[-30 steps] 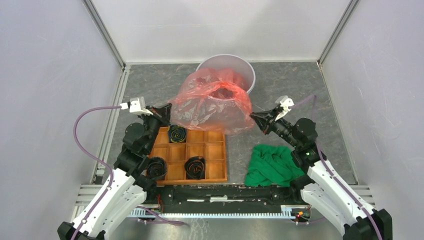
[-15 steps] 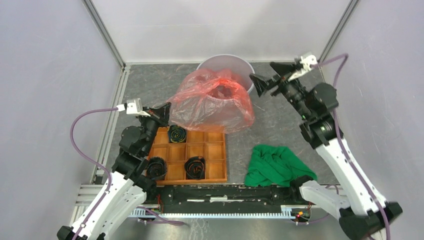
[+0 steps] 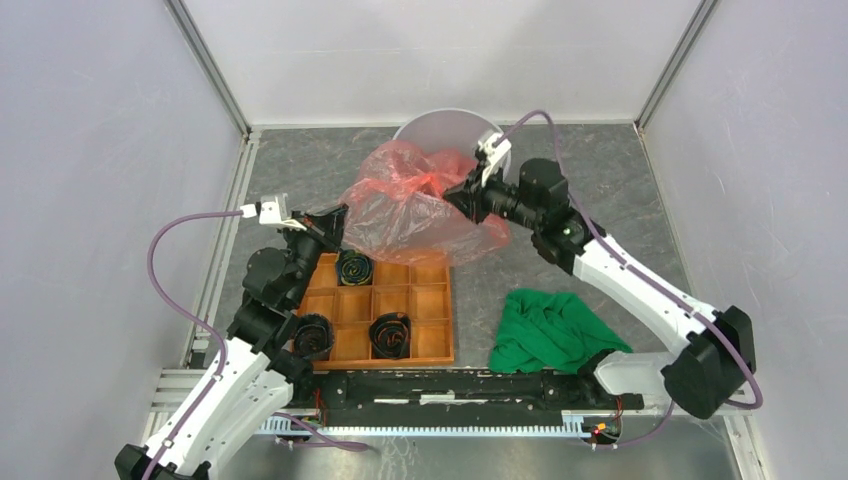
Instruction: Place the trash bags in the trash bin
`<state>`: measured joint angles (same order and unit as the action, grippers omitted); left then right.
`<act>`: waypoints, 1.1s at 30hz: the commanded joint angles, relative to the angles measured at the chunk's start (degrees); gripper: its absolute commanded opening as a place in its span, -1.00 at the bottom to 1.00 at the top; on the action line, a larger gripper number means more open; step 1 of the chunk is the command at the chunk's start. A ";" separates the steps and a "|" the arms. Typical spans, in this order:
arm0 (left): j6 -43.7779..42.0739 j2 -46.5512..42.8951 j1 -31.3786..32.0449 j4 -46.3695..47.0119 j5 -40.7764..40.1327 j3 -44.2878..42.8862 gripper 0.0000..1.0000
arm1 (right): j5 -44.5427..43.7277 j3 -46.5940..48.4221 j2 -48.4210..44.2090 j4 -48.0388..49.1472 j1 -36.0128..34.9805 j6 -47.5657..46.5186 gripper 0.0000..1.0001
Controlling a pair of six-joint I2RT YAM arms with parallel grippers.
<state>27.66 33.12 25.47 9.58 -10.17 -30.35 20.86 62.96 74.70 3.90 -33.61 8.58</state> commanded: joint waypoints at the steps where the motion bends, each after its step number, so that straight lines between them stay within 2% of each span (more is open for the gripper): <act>1: -1.11 -0.13 -0.07 2.98 0.28 -2.14 -0.96 | -6.07 -7.03 -6.83 0.30 -5.00 -5.98 -0.71; 4: -1.74 -0.31 -0.07 3.24 -0.10 -2.10 -0.96 | -5.22 -11.78 -10.34 2.13 -6.63 -6.45 -0.66; 6: -1.96 -0.71 -0.06 3.37 -0.48 -1.89 -0.96 | -2.73 -14.17 -11.94 2.43 -7.38 -7.23 -0.54; 11: -2.73 -2.25 -0.01 3.69 -0.56 -1.31 -0.96 | 0.78 -16.46 -15.93 0.95 -7.95 -8.11 0.16; 14: -3.09 -2.86 -0.07 3.40 -0.64 -1.10 -0.96 | -3.84 -13.72 -18.56 -1.51 -7.85 -7.13 0.48; 19: -3.57 -3.07 -0.05 2.81 -0.90 -1.20 -0.96 | -15.45 -3.85 -18.20 -6.91 -6.99 -6.23 0.74; 21: -3.58 -2.98 -0.07 2.72 -0.90 -1.29 -0.96 | -17.58 0.02 -16.36 -7.73 -4.61 -5.67 0.96; 25: -3.62 -2.69 -0.07 2.82 -0.74 -1.50 -0.96 | -8.82 7.04 -9.51 -8.46 3.89 -3.29 0.96; 28: -4.19 -2.73 -0.07 2.65 -0.85 -1.86 -0.96 | 3.67 10.93 -3.65 -7.41 8.89 -2.07 0.96; 30: -4.58 -2.74 -0.07 2.32 -0.90 -2.13 -0.96 | 11.98 13.71 0.17 -7.09 9.59 -2.27 0.96; 33: -5.13 -2.72 -0.07 1.86 -0.92 -2.66 -0.96 | 16.58 15.44 4.24 -6.23 9.54 -1.28 0.93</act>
<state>25.43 30.37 25.47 10.33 -10.35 -30.37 24.36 75.29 74.87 -2.92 -23.81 5.39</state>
